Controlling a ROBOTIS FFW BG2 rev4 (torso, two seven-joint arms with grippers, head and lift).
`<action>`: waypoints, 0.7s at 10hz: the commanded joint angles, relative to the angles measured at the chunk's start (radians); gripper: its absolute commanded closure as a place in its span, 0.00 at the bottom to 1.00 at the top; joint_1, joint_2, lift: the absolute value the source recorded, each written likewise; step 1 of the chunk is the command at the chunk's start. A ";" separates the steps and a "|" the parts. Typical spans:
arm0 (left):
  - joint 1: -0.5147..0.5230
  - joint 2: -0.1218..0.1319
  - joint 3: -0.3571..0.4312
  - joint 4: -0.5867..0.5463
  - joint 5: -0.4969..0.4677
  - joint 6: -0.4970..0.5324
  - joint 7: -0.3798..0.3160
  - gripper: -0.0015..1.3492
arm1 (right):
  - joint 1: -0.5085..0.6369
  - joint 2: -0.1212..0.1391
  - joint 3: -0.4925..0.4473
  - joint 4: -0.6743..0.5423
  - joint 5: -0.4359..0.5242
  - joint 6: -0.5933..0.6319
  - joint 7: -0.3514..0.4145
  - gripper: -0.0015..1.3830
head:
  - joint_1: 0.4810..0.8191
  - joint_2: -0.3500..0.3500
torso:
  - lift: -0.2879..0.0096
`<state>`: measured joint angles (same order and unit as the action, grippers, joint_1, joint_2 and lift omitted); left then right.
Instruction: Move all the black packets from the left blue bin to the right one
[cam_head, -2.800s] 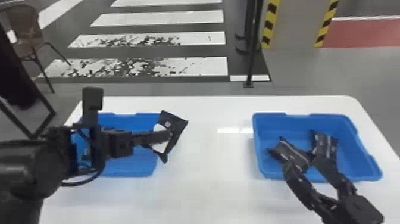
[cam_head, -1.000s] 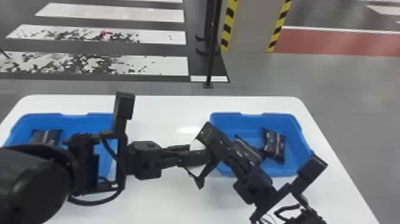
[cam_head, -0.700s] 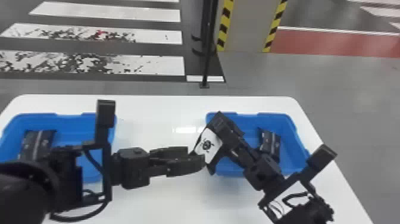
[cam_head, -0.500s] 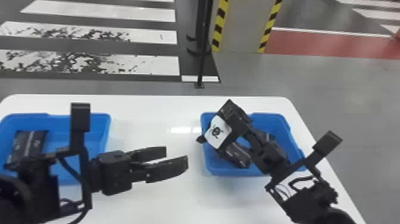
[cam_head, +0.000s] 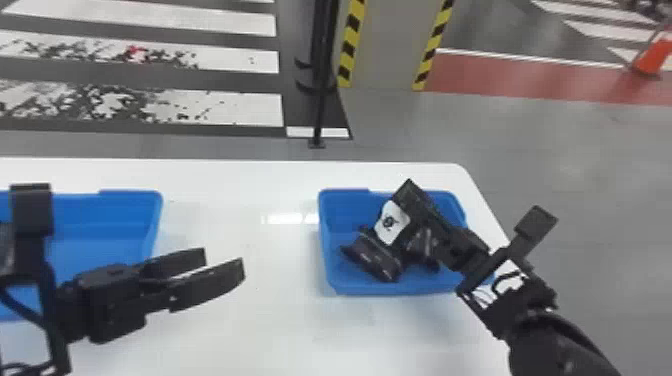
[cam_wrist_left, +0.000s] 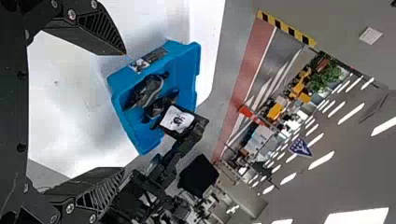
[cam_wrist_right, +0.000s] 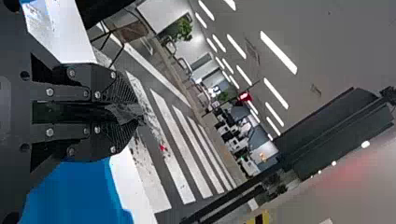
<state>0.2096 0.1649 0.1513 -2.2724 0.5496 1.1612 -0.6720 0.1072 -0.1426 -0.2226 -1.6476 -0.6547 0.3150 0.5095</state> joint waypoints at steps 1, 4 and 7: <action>0.016 -0.002 0.050 -0.021 -0.013 0.002 0.000 0.13 | -0.012 0.001 -0.027 0.041 0.027 -0.001 -0.003 0.47 | 0.63 0.21 | 0.51; 0.036 -0.002 0.138 -0.033 -0.063 0.012 0.009 0.13 | 0.126 0.041 -0.084 -0.101 0.154 -0.151 -0.022 0.08 | 0.63 0.21 | 0.51; 0.038 0.013 0.222 -0.033 -0.101 0.022 0.009 0.13 | 0.393 0.130 -0.084 -0.361 0.288 -0.286 -0.057 0.09 | 0.63 0.28 | 0.51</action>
<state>0.2467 0.1748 0.3589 -2.3063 0.4555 1.1827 -0.6627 0.4543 -0.0314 -0.3068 -1.9716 -0.3852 0.0519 0.4531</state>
